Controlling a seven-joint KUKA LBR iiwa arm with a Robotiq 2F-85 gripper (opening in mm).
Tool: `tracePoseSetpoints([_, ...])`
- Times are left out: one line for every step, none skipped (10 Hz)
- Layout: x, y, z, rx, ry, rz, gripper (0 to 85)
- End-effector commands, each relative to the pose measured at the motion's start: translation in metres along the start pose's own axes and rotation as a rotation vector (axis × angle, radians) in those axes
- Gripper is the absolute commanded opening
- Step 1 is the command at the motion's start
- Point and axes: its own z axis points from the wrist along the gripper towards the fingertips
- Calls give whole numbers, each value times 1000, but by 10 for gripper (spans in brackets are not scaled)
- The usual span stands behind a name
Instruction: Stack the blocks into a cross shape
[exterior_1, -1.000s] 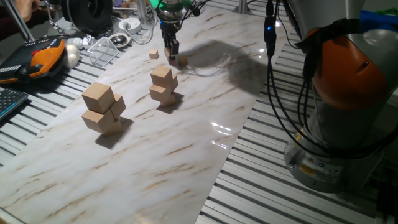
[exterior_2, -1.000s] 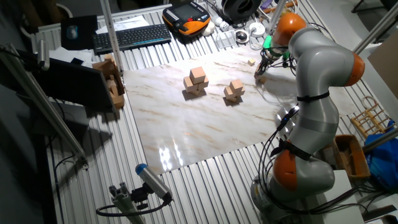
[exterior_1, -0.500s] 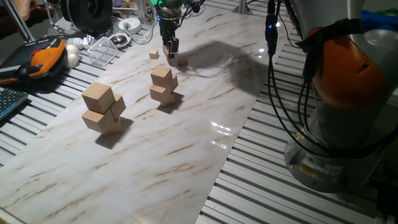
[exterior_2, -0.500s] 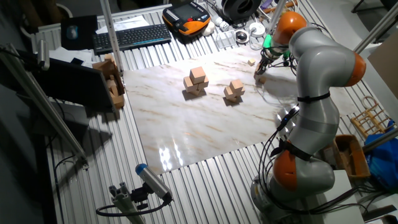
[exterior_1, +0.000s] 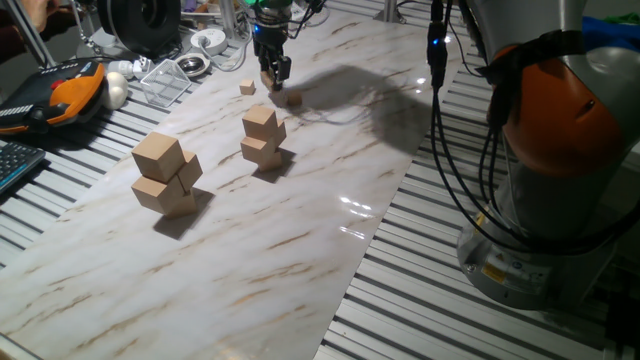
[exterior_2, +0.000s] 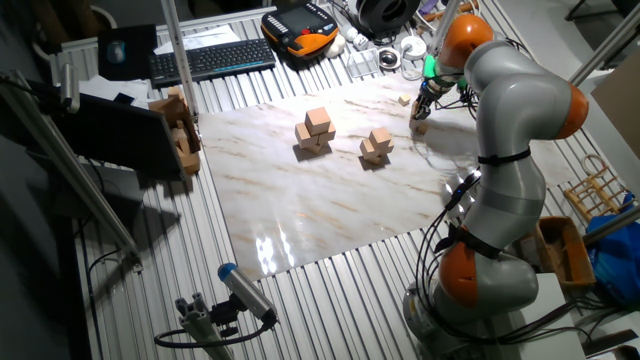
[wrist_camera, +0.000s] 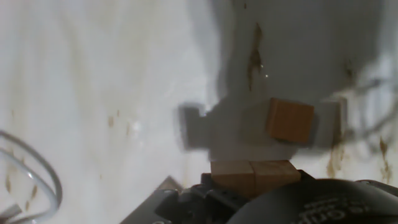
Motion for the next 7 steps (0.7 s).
tracePoseSetpoints([0,-1,0,17,9,-194,0])
tracePoseSetpoints([1,-2,-1,14,7,-298,0])
tracePoseSetpoints([0,-4,-3,9,8,-387,0])
tracePoseSetpoints([0,-4,-5,10,6,-489,0])
tracePoseSetpoints([0,-5,-7,30,6,-597,0])
tracePoseSetpoints([0,-6,-7,55,13,-714,0])
tracePoseSetpoints([0,-7,-8,60,13,-800,0])
